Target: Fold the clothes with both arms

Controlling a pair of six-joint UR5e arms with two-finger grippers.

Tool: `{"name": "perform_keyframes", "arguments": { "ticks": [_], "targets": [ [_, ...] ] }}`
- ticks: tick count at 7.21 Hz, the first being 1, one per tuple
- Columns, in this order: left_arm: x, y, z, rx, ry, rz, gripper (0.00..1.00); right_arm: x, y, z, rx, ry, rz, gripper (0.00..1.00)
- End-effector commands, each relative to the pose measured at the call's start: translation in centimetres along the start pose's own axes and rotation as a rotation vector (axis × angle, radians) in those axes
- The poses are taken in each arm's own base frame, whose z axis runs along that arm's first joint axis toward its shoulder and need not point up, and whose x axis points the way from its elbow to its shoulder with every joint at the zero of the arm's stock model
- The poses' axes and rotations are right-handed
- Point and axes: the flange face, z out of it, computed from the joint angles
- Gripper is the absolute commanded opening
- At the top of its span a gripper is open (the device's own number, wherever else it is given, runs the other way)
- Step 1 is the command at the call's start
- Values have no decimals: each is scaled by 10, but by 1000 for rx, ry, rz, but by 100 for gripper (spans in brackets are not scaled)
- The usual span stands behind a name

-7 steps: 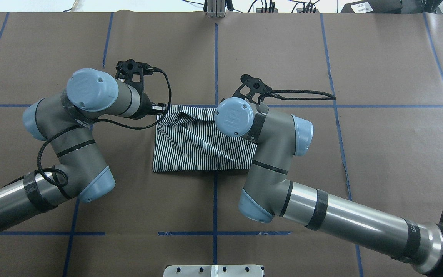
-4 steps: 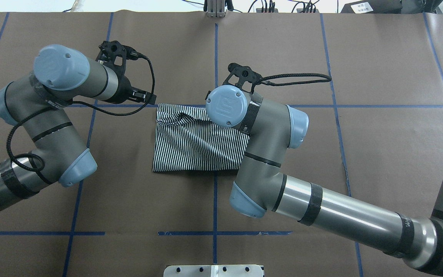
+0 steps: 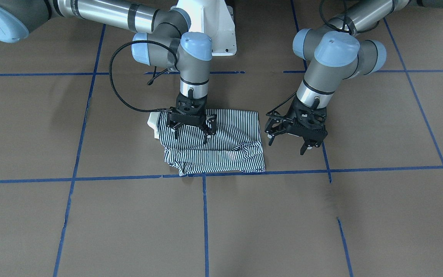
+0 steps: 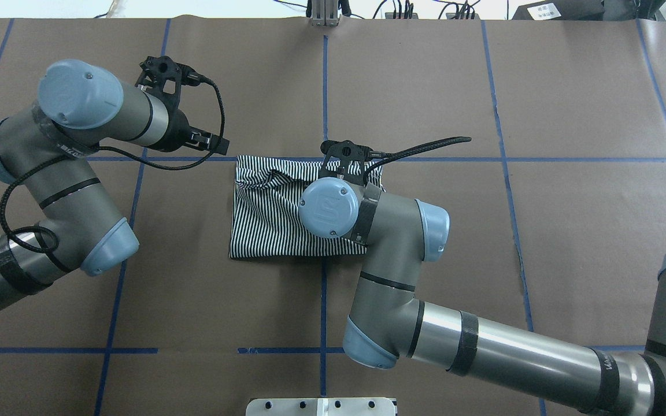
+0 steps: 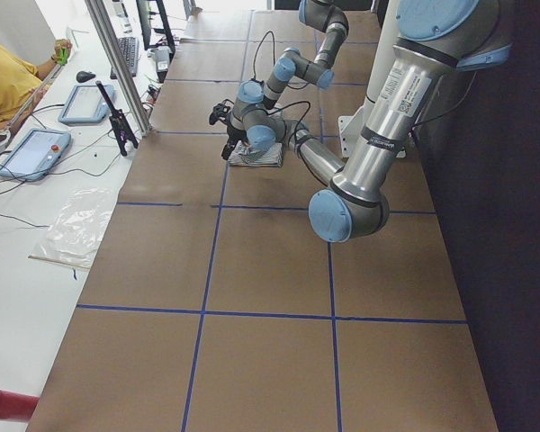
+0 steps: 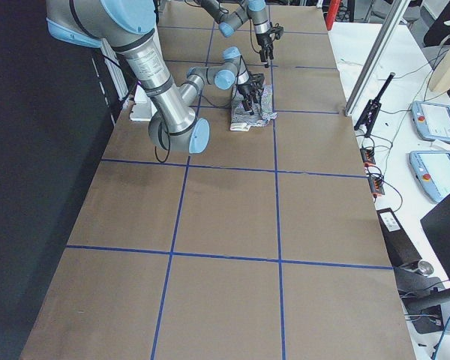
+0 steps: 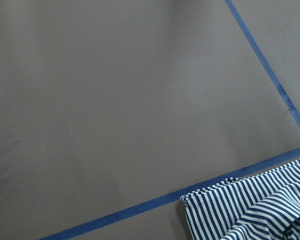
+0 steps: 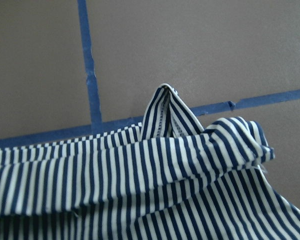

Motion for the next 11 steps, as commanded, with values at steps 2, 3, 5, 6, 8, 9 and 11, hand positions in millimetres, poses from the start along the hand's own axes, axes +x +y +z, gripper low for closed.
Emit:
{"name": "perform_keyframes", "arguments": {
  "ticks": [2,3,5,6,8,9,11],
  "targets": [
    [0,0,0,0,1,-1,100,11,-14,15,11,66,-74,100],
    [-1,1,0,0,-1,-3,100,10,-32,27,20,95,-71,100],
    [2,2,1,-1,4,-13,100,3,-75,51,16,158,-51,100],
    [1,3,3,-5,-1,-16,100,24,-119,59,-16,179,-39,100],
    [1,4,8,-12,-5,-45,100,55,-207,58,-87,186,-26,100],
    [3,5,11,-17,-8,-59,100,53,-227,45,-104,160,-10,100],
    [43,18,44,-55,-19,-100,100,55,-249,29,-146,118,-5,100]
  ]
}}
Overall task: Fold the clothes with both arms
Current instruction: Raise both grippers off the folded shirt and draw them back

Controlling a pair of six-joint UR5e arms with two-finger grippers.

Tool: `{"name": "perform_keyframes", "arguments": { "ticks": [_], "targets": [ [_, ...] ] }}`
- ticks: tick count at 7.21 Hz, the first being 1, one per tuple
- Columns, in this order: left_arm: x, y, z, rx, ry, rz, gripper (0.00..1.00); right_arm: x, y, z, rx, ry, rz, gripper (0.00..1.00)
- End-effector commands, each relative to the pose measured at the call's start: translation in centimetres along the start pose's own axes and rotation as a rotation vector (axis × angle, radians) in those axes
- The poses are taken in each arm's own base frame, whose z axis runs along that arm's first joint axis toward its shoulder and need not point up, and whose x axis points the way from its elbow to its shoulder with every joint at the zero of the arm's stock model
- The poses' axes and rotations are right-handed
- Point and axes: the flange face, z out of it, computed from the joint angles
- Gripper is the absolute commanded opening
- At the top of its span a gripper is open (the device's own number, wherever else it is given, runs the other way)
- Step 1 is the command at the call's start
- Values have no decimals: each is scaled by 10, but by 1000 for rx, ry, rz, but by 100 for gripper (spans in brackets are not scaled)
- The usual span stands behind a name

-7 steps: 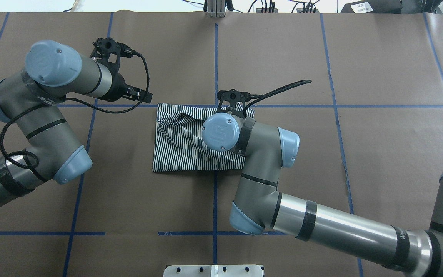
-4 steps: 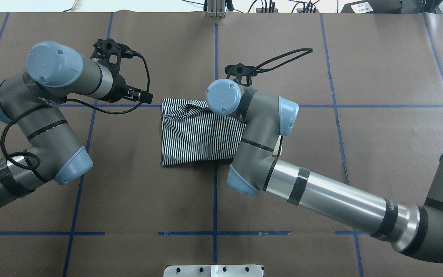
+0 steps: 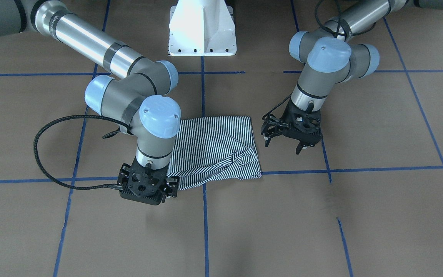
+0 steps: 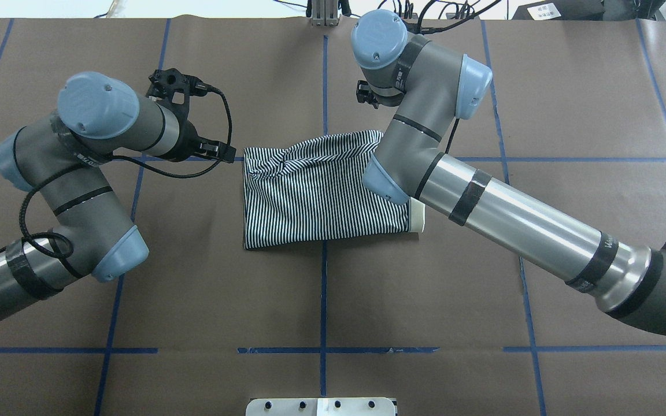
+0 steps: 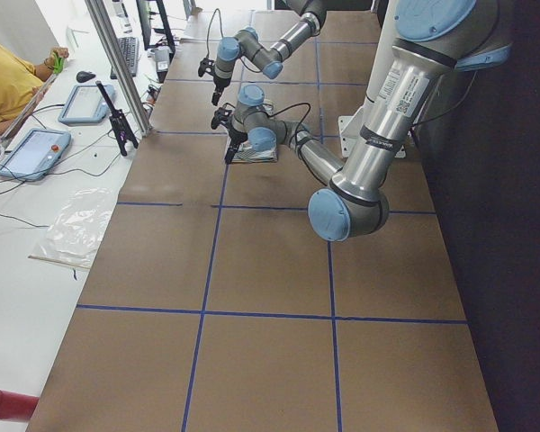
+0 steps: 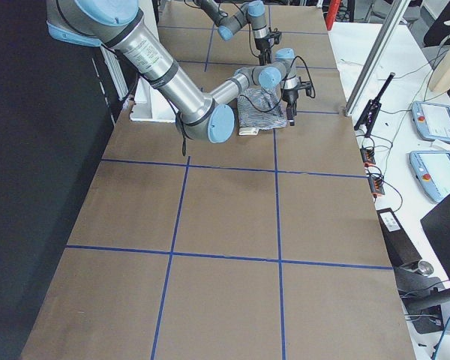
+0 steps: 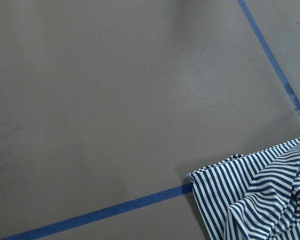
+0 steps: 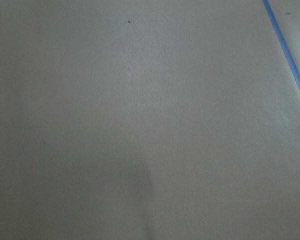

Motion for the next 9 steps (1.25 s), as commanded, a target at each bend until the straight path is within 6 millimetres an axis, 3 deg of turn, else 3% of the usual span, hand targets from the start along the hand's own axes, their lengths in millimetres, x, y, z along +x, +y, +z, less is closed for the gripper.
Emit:
{"name": "perform_keyframes", "arguments": {
  "ticks": [1,3,5,8,9],
  "targets": [
    [45,18,30,7,-35,-21,100,6,-13,-14,-29,-38,0,100],
    [73,47,49,-8,-50,-36,100,10,-11,-13,-27,-40,0,100],
    [86,49,65,-1,-73,-51,100,14,-10,-12,-26,-43,0,100],
    [58,17,81,15,-130,-76,100,19,-8,-9,-26,-43,-2,100],
    [44,-9,86,30,-159,-80,100,19,-7,-12,-23,-49,-3,100]
  ]
}}
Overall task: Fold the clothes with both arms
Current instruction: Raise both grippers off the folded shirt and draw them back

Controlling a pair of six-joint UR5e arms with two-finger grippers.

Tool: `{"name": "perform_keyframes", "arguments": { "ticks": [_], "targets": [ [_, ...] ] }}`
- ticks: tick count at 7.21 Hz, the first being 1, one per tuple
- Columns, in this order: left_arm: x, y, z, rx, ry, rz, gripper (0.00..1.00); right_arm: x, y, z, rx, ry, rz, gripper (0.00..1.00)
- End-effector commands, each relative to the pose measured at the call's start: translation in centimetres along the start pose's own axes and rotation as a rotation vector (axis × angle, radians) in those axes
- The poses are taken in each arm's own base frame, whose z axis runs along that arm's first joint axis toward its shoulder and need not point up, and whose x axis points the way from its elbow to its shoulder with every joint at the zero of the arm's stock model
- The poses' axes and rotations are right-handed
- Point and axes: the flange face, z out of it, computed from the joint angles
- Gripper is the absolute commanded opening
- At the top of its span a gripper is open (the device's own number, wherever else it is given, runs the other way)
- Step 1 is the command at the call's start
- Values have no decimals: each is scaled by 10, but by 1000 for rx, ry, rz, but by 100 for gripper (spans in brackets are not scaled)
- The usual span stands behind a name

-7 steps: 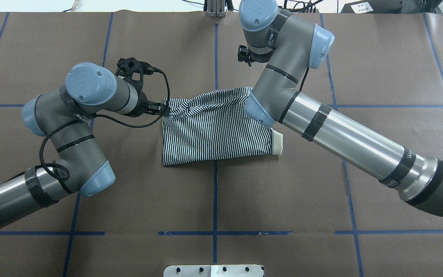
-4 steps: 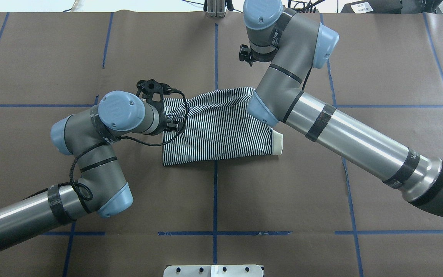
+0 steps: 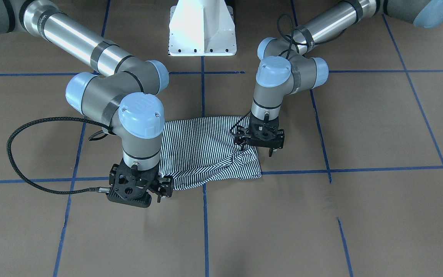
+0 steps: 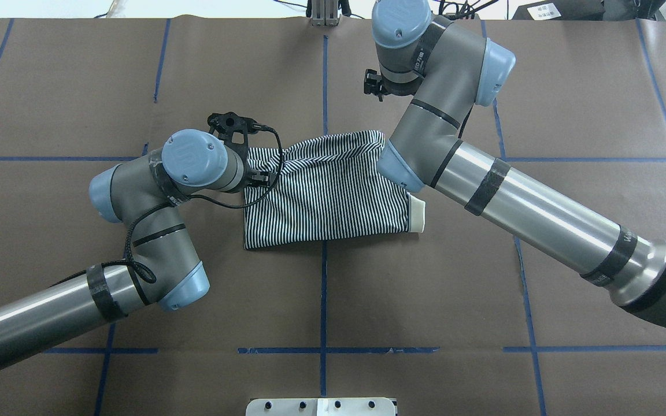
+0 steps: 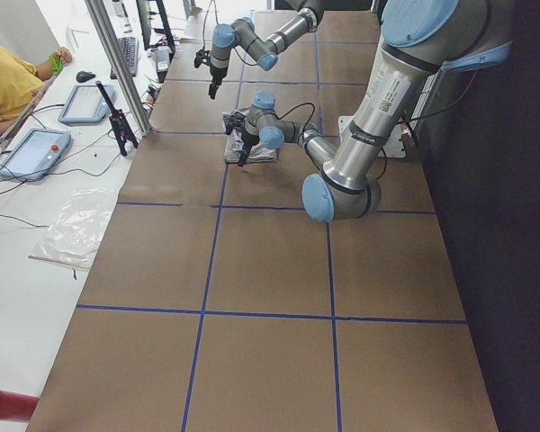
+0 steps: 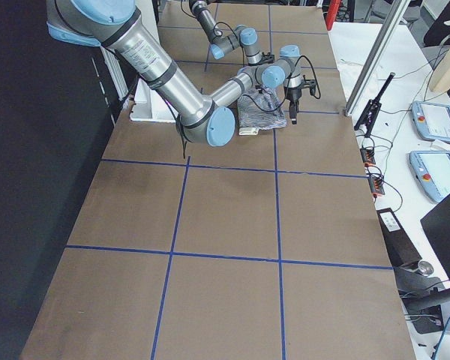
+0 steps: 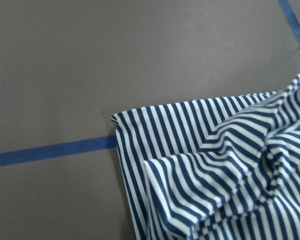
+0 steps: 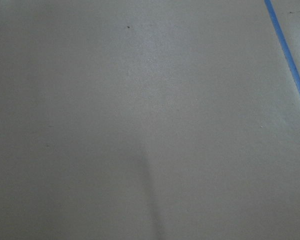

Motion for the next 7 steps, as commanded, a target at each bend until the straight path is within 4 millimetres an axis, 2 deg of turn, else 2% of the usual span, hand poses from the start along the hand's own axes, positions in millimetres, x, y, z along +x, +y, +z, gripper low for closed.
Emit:
{"name": "perform_keyframes", "arguments": {
  "ticks": [1,2,3,4,5,6,7],
  "targets": [
    [-40,-58,14,32,-75,14,100,1,1,-1,2,-3,-1,100],
    [-79,-90,16,49,-125,42,100,7,2,4,-1,3,0,100],
    [-114,-111,22,63,-158,68,100,16,6,8,-3,4,-3,100],
    [-125,-126,12,93,-143,100,100,26,9,10,-1,0,-31,100],
    [-113,-129,-5,99,-102,114,100,32,5,3,6,-13,-63,100],
    [-96,-121,-40,73,-2,127,100,51,-10,-7,-32,-45,-90,100],
    [-102,-103,-77,72,41,184,100,103,-13,-11,-70,-86,-168,100]
  ]
}}
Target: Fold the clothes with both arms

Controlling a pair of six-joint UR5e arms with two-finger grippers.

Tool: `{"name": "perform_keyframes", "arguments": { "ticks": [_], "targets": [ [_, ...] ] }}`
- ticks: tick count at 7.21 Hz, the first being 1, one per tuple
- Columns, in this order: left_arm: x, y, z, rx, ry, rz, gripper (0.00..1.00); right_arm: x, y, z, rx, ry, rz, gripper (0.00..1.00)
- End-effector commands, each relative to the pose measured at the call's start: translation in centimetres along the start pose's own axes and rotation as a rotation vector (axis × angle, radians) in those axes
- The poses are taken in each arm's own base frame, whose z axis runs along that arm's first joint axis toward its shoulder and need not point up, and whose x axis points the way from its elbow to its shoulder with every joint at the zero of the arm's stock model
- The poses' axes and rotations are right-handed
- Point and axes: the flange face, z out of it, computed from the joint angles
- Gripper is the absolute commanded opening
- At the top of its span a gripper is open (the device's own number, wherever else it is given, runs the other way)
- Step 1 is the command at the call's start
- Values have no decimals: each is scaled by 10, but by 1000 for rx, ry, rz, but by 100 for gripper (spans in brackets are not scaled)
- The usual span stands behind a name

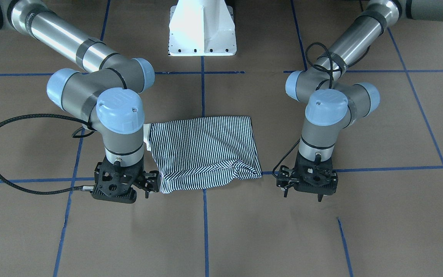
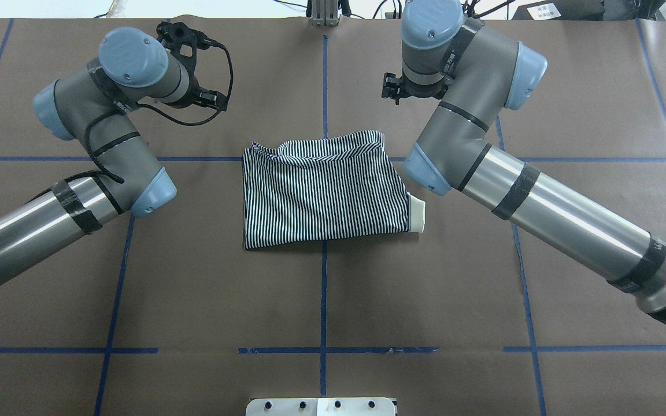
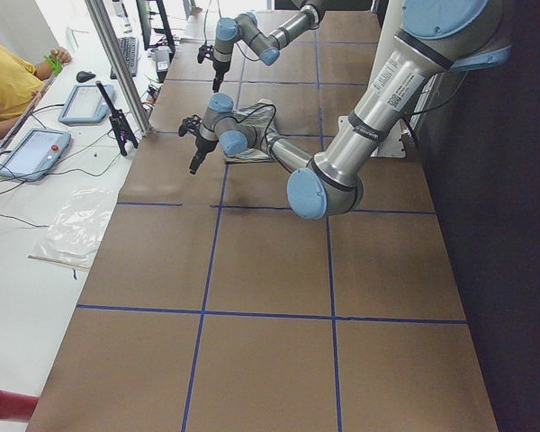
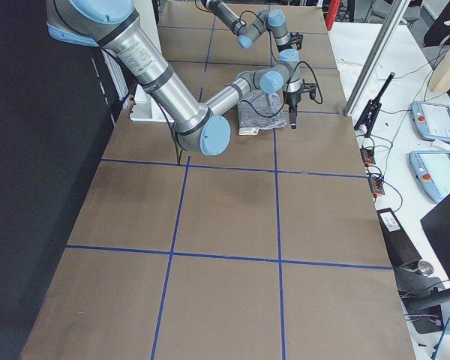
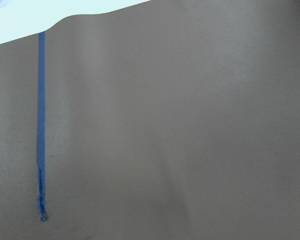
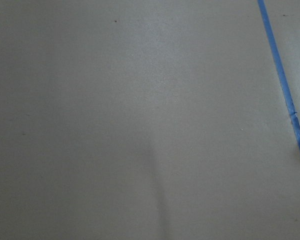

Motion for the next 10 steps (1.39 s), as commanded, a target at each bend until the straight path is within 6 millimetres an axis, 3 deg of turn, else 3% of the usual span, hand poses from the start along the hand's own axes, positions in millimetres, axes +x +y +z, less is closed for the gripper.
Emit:
{"name": "perform_keyframes", "arguments": {
  "ticks": [1,2,3,4,6,7,8,9,10],
  "targets": [
    [-11,27,-88,-17,72,136,100,111,5,-29,-26,-66,-163,100],
    [-32,37,-143,-31,37,192,100,187,17,-37,-53,-87,-222,100],
    [-65,49,-188,-52,-3,246,100,270,26,-46,-61,-78,-299,100],
    [-112,63,-221,-76,-13,304,100,353,38,-55,-70,-61,-365,100],
    [-233,95,-264,-118,-17,409,100,510,61,-75,-97,-84,-467,100],
    [-267,123,-259,-172,-18,366,100,551,83,-70,-123,-84,-462,100],
    [-293,138,-228,-250,-43,318,100,585,115,-55,-175,-68,-414,100],
    [-337,144,-204,-306,-81,243,100,617,143,-43,-224,-50,-359,100],
    [-416,151,-213,-314,-141,97,100,649,166,-35,-257,-35,-294,100]
  ]
}}
